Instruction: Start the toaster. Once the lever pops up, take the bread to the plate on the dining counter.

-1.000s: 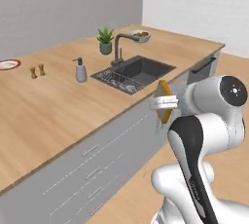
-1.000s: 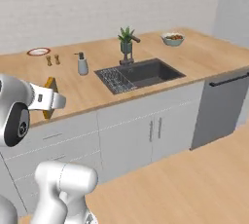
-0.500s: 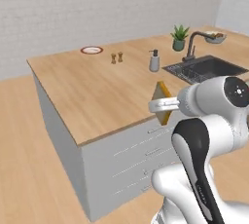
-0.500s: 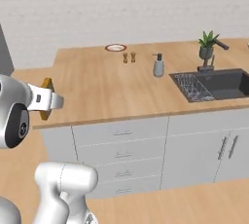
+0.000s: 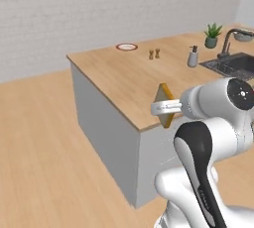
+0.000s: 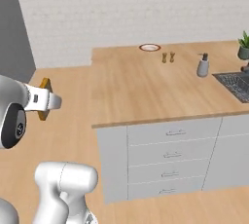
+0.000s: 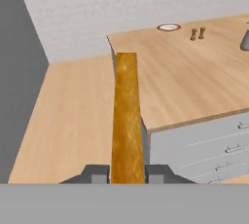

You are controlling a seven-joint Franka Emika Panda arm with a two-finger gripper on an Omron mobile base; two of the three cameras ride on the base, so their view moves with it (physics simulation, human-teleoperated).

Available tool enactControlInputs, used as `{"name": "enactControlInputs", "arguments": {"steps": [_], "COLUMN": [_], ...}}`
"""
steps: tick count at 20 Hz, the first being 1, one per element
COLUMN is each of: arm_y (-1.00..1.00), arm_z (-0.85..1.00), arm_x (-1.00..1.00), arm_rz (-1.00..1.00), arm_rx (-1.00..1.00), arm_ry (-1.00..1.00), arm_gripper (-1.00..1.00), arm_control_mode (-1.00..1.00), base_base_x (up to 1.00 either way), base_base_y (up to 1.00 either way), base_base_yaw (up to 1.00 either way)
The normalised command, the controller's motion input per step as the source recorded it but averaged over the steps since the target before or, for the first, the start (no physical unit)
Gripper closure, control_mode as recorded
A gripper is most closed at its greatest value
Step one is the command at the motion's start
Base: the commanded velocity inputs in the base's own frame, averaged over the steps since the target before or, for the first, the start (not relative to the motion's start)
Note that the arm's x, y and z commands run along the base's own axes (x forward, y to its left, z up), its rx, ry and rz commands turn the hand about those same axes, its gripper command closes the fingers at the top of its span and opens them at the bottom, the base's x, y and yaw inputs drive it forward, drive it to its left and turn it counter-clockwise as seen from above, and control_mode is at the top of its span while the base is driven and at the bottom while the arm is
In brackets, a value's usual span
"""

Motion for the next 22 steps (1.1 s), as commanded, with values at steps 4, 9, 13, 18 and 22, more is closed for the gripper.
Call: {"name": "enactControlInputs", "arguments": {"steps": [4,9,13,18,22], "arm_y": [0.0,0.0,0.0,0.0,0.0], "arm_z": [0.0,0.0,0.0,0.0,0.0], "arm_x": [0.0,0.0,0.0,0.0,0.0], "arm_rz": [0.0,0.0,0.0,0.0,0.0], "arm_rx": [0.0,0.0,0.0,0.0,0.0], "arm_ry": [0.0,0.0,0.0,0.0,0.0], "arm_gripper": [1.0,1.0,1.0,1.0,1.0], "arm_control_mode": [1.0,1.0,1.0,1.0,1.0], "base_base_x": [0.47,1.0,1.0,1.0,1.0], "base_base_y": [1.0,1.0,1.0,1.0,0.96], "base_base_yaw": [0.02,0.0,0.0,0.0,0.0]}}
